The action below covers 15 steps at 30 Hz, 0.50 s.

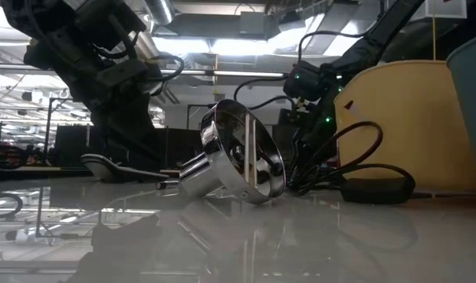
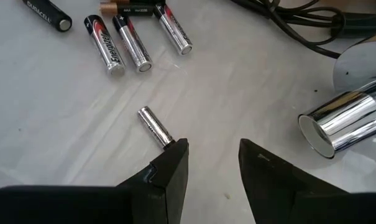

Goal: Sort batteries
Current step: Put the black battery into the yellow bin

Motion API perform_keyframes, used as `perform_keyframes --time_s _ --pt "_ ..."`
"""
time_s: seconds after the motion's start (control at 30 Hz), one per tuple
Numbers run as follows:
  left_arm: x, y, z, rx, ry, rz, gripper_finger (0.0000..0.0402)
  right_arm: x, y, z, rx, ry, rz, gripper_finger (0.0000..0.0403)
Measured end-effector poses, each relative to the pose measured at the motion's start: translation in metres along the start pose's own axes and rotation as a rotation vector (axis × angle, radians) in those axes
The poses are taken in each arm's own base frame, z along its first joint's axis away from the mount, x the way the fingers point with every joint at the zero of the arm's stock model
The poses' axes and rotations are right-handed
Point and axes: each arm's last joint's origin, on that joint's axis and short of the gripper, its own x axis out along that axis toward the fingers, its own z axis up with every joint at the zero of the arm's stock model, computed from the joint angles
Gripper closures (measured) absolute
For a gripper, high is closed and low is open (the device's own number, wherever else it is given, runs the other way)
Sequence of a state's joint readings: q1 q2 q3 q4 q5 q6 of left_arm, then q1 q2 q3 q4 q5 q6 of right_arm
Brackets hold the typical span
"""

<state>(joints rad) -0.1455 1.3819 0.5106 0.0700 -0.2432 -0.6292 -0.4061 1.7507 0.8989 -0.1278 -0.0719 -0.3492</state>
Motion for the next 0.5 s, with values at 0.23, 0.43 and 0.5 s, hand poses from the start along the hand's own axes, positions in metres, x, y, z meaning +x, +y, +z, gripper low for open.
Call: perform_keyframes --time_s 0.23,0.43,0.5 --pt "0.0 0.0 0.0 0.0 0.0 0.0 0.0268 0.0 0.001 -0.0029 0.003 0.03 0.01 0.0233" --pt "0.0 0.0 0.0 0.0 0.0 0.0 0.0268 -0.0002 0.0014 -0.0039 0.004 0.04 0.014 0.0234" --pt "0.0 0.0 0.0 0.0 0.0 0.0 0.0268 -0.0002 0.0014 -0.0038 0.004 0.04 0.014 0.0242"
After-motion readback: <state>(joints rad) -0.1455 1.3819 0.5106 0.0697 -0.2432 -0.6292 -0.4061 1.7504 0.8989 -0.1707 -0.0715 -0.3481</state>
